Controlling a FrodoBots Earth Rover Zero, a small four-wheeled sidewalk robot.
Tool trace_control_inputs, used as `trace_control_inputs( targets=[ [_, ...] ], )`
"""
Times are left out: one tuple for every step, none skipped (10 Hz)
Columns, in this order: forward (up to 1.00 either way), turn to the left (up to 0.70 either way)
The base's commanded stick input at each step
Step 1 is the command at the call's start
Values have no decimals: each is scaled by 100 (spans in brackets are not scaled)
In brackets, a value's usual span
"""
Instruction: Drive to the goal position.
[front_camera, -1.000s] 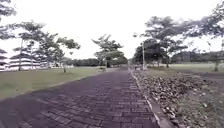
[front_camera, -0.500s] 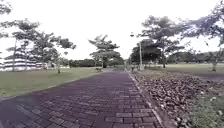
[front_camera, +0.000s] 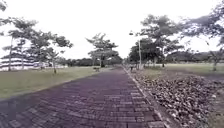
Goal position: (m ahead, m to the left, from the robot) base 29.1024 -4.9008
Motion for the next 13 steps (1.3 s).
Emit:
trace_control_inputs(
  targets=[
    [70,0],
    [70,0],
    [70,0],
    [70,0],
    [70,0],
    [70,0],
    [70,0],
    [70,0],
    [70,0],
    [70,0],
    [70,0],
    [70,0],
    [70,0]
  ],
)
